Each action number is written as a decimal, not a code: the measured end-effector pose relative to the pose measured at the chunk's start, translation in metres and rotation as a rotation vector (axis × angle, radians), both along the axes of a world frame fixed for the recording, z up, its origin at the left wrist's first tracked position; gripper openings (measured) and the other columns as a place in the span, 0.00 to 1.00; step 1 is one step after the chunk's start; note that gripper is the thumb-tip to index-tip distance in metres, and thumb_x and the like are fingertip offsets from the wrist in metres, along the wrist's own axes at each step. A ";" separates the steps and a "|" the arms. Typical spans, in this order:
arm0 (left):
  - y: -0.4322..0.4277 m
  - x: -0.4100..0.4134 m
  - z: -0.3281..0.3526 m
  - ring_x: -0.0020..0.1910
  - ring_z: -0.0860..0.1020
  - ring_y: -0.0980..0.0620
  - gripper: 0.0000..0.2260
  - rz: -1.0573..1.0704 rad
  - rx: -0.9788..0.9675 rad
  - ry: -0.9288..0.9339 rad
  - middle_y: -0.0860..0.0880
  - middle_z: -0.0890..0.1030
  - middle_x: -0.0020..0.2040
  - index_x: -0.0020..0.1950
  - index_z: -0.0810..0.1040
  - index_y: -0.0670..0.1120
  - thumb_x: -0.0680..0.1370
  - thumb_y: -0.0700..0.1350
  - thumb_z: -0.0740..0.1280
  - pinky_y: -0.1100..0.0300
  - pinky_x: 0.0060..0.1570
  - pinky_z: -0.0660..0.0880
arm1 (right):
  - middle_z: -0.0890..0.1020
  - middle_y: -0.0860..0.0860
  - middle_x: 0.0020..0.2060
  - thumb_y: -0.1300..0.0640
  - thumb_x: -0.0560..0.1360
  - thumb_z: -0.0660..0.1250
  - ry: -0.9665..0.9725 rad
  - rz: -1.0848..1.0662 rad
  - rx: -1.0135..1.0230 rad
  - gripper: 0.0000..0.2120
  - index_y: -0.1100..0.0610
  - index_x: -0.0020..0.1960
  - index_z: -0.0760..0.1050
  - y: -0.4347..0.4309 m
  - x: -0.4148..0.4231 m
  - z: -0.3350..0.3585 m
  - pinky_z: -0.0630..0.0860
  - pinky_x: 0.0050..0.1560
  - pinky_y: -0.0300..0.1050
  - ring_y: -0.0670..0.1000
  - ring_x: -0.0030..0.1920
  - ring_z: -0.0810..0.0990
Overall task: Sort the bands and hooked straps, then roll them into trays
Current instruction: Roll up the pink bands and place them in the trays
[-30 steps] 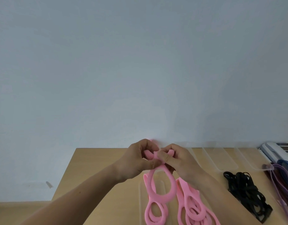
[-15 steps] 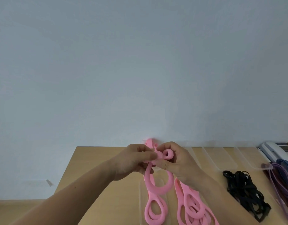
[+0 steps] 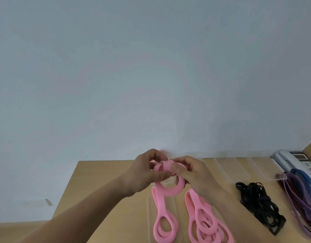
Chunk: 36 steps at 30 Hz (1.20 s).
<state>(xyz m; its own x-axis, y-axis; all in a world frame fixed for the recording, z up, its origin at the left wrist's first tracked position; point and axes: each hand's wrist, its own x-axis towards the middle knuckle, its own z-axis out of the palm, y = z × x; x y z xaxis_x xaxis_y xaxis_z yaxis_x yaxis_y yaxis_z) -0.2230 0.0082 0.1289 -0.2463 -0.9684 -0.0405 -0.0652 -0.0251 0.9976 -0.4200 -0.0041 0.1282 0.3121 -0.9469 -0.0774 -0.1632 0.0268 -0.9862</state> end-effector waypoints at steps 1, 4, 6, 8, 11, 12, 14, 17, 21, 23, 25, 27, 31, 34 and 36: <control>0.000 0.000 -0.001 0.45 0.82 0.47 0.16 -0.012 -0.029 -0.054 0.49 0.83 0.47 0.53 0.77 0.47 0.68 0.39 0.77 0.52 0.46 0.81 | 0.84 0.48 0.35 0.45 0.71 0.71 0.012 -0.018 -0.006 0.14 0.53 0.51 0.81 -0.001 0.000 -0.001 0.78 0.35 0.42 0.49 0.34 0.81; 0.001 -0.004 -0.001 0.38 0.78 0.60 0.15 -0.038 -0.130 -0.208 0.62 0.80 0.42 0.51 0.75 0.54 0.72 0.37 0.74 0.61 0.40 0.78 | 0.81 0.50 0.30 0.50 0.77 0.69 -0.006 -0.048 -0.009 0.07 0.51 0.44 0.83 -0.002 0.000 -0.005 0.74 0.31 0.40 0.49 0.29 0.77; 0.002 -0.008 -0.002 0.40 0.77 0.60 0.16 -0.016 -0.205 -0.262 0.59 0.78 0.45 0.51 0.74 0.54 0.72 0.36 0.72 0.61 0.40 0.77 | 0.80 0.51 0.29 0.50 0.77 0.69 -0.003 -0.041 -0.016 0.07 0.50 0.43 0.83 -0.002 -0.002 -0.007 0.73 0.30 0.40 0.49 0.28 0.75; 0.003 -0.012 -0.003 0.47 0.77 0.55 0.15 0.006 -0.297 -0.313 0.53 0.77 0.50 0.52 0.74 0.52 0.73 0.34 0.71 0.55 0.44 0.79 | 0.80 0.52 0.30 0.50 0.77 0.70 0.001 -0.012 -0.015 0.06 0.50 0.46 0.84 -0.003 -0.003 -0.007 0.73 0.30 0.40 0.49 0.29 0.74; 0.003 -0.017 -0.005 0.52 0.76 0.52 0.14 0.018 -0.398 -0.357 0.49 0.76 0.53 0.51 0.74 0.49 0.73 0.32 0.70 0.52 0.49 0.77 | 0.80 0.50 0.31 0.54 0.76 0.71 -0.008 0.014 -0.008 0.05 0.54 0.50 0.83 -0.004 -0.006 -0.008 0.72 0.31 0.40 0.49 0.31 0.75; 0.003 -0.017 -0.005 0.52 0.76 0.52 0.15 0.018 -0.396 -0.359 0.49 0.76 0.52 0.51 0.74 0.49 0.72 0.33 0.70 0.52 0.49 0.77 | 0.80 0.49 0.32 0.56 0.76 0.72 -0.015 0.016 -0.013 0.05 0.54 0.51 0.83 -0.004 -0.007 -0.007 0.73 0.31 0.39 0.48 0.31 0.76; 0.002 -0.015 -0.003 0.50 0.77 0.52 0.14 -0.011 -0.279 -0.327 0.49 0.77 0.52 0.51 0.72 0.50 0.71 0.37 0.71 0.53 0.47 0.79 | 0.83 0.47 0.34 0.56 0.74 0.74 -0.030 0.016 -0.031 0.04 0.50 0.49 0.84 -0.004 -0.008 -0.005 0.73 0.32 0.37 0.46 0.32 0.78; -0.003 -0.005 0.004 0.43 0.79 0.53 0.16 -0.094 -0.003 -0.165 0.50 0.80 0.47 0.53 0.74 0.46 0.69 0.48 0.74 0.56 0.46 0.78 | 0.85 0.46 0.39 0.48 0.67 0.77 -0.042 0.039 -0.061 0.09 0.44 0.47 0.84 -0.002 -0.008 -0.005 0.75 0.34 0.35 0.42 0.36 0.81; -0.009 0.003 0.006 0.48 0.82 0.43 0.20 -0.153 0.225 -0.083 0.42 0.83 0.53 0.60 0.77 0.43 0.72 0.50 0.71 0.46 0.55 0.79 | 0.85 0.47 0.42 0.48 0.63 0.80 -0.111 0.056 -0.084 0.14 0.46 0.47 0.83 -0.003 -0.003 -0.009 0.77 0.40 0.35 0.45 0.41 0.83; -0.008 0.003 0.003 0.48 0.82 0.40 0.20 -0.213 0.268 -0.026 0.39 0.83 0.53 0.62 0.77 0.41 0.74 0.50 0.70 0.48 0.52 0.80 | 0.85 0.47 0.42 0.49 0.64 0.81 -0.098 0.055 -0.127 0.14 0.46 0.47 0.83 -0.006 -0.002 -0.008 0.78 0.43 0.37 0.45 0.43 0.83; -0.008 0.004 0.002 0.45 0.82 0.42 0.20 -0.201 0.259 0.039 0.40 0.84 0.48 0.62 0.77 0.39 0.74 0.48 0.72 0.54 0.46 0.79 | 0.84 0.45 0.41 0.50 0.63 0.80 -0.055 0.059 -0.164 0.14 0.44 0.47 0.82 -0.009 -0.003 -0.009 0.79 0.44 0.39 0.45 0.42 0.82; -0.010 0.005 0.000 0.42 0.82 0.45 0.16 -0.149 0.218 0.072 0.42 0.84 0.45 0.60 0.78 0.38 0.75 0.43 0.73 0.58 0.42 0.79 | 0.84 0.46 0.40 0.51 0.62 0.79 -0.033 0.055 -0.177 0.14 0.45 0.47 0.81 -0.013 -0.004 -0.011 0.80 0.46 0.43 0.47 0.43 0.82; -0.010 0.003 -0.007 0.38 0.82 0.47 0.15 -0.018 0.119 0.062 0.44 0.84 0.43 0.60 0.79 0.39 0.74 0.36 0.74 0.58 0.39 0.78 | 0.84 0.45 0.40 0.58 0.62 0.80 -0.042 0.023 -0.172 0.16 0.46 0.46 0.80 -0.017 -0.002 -0.016 0.79 0.46 0.43 0.46 0.42 0.81; -0.009 0.005 -0.010 0.38 0.82 0.46 0.16 0.057 0.071 0.070 0.45 0.84 0.43 0.58 0.80 0.42 0.72 0.35 0.76 0.58 0.39 0.78 | 0.84 0.44 0.41 0.59 0.64 0.79 -0.050 0.023 -0.172 0.16 0.45 0.47 0.80 -0.019 -0.001 -0.017 0.78 0.46 0.40 0.45 0.41 0.82; -0.009 0.005 -0.011 0.38 0.83 0.45 0.18 0.094 0.052 0.082 0.44 0.85 0.43 0.57 0.81 0.43 0.69 0.38 0.78 0.57 0.39 0.78 | 0.84 0.46 0.42 0.60 0.66 0.78 -0.058 0.018 -0.174 0.15 0.46 0.48 0.80 -0.020 -0.001 -0.016 0.78 0.46 0.40 0.46 0.42 0.82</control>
<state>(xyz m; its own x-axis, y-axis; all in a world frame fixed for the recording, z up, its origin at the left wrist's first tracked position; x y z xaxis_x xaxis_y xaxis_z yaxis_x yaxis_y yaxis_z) -0.2180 -0.0007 0.1175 -0.1589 -0.9845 -0.0748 0.0218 -0.0792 0.9966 -0.4205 -0.0244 0.1119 0.3281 -0.9387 0.1057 -0.1051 -0.1475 -0.9835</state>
